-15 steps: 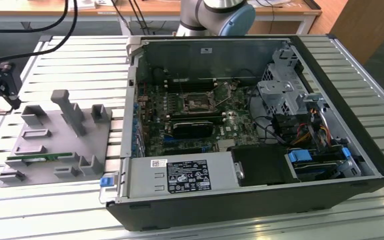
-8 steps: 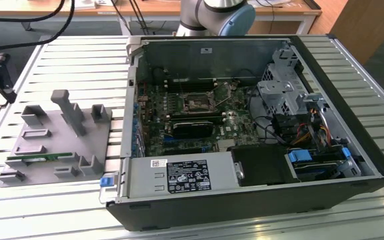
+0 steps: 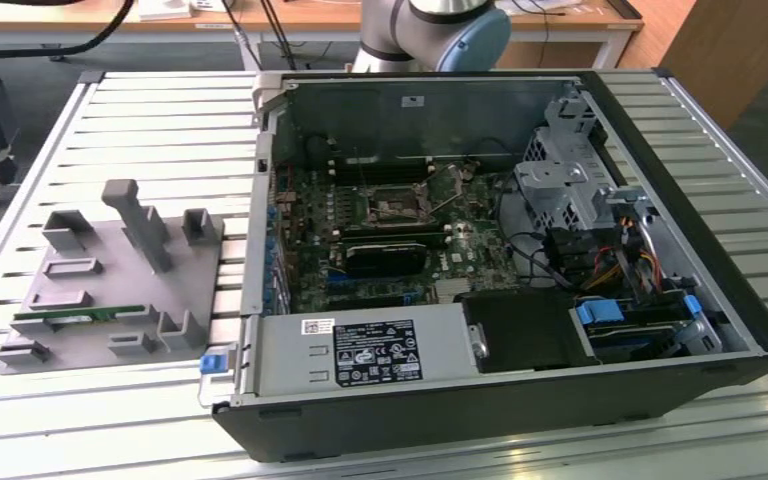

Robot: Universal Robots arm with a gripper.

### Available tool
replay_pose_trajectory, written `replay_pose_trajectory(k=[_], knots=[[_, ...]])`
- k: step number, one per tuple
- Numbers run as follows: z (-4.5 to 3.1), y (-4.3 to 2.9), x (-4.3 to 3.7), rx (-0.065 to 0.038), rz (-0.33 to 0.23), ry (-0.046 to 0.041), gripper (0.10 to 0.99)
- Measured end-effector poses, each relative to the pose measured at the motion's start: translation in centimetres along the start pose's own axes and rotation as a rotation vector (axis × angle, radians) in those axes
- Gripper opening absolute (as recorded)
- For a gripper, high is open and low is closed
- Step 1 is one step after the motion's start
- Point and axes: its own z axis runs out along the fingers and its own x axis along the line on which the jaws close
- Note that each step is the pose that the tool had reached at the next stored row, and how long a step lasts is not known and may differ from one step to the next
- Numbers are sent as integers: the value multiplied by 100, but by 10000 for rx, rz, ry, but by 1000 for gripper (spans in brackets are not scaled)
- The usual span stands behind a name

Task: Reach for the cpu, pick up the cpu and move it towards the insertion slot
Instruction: 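Pick up the cpu and move it towards the insertion slot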

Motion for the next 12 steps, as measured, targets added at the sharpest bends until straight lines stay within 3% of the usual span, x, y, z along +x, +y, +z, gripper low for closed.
replay_pose_trajectory(k=[12], knots=[[-426, 45, 2, 2, 13, 0, 545]])
